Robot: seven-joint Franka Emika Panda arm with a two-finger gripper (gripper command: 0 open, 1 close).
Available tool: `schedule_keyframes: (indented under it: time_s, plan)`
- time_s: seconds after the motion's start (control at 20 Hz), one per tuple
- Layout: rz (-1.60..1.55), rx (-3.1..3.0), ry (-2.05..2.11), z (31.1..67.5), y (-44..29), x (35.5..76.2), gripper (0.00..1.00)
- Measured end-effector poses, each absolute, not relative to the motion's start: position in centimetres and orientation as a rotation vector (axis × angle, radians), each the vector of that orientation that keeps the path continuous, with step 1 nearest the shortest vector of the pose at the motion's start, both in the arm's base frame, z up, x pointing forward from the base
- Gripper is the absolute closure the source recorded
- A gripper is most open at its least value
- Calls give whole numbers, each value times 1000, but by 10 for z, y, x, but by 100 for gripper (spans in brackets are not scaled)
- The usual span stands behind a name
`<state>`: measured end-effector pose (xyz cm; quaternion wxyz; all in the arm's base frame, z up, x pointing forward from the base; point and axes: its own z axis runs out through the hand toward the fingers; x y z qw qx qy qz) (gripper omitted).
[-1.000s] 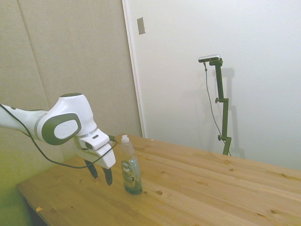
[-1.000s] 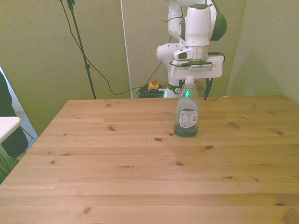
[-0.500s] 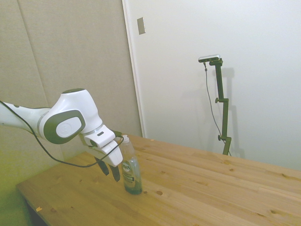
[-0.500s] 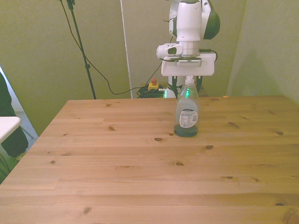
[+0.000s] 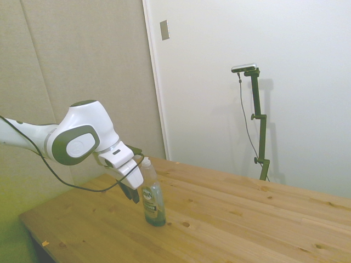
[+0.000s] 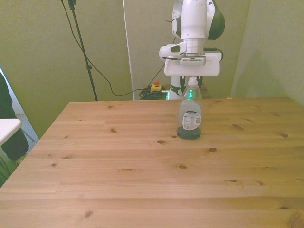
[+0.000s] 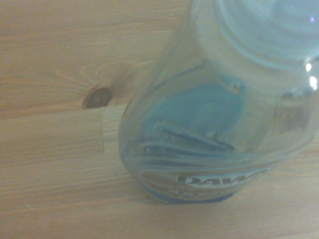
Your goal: Knock down the dish soap
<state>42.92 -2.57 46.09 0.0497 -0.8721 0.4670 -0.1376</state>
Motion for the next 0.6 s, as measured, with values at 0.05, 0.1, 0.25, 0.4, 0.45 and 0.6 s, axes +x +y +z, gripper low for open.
schedule_keyframes:
  time_s: [0.05, 0.1, 0.25, 0.4, 0.45, 0.6]
  plan:
    - [-432, -2647, 1427, 463, -25, 432, 100]
    - [-441, -2636, 1437, 464, -25, 435, 100]
    - [-464, -2606, 1464, 466, -24, 449, 100]
    - [-500, -2575, 1509, 467, -27, 470, 100]
    - [-507, -2565, 1524, 467, -29, 478, 100]
    - [-527, -2529, 1585, 463, -41, 505, 100]
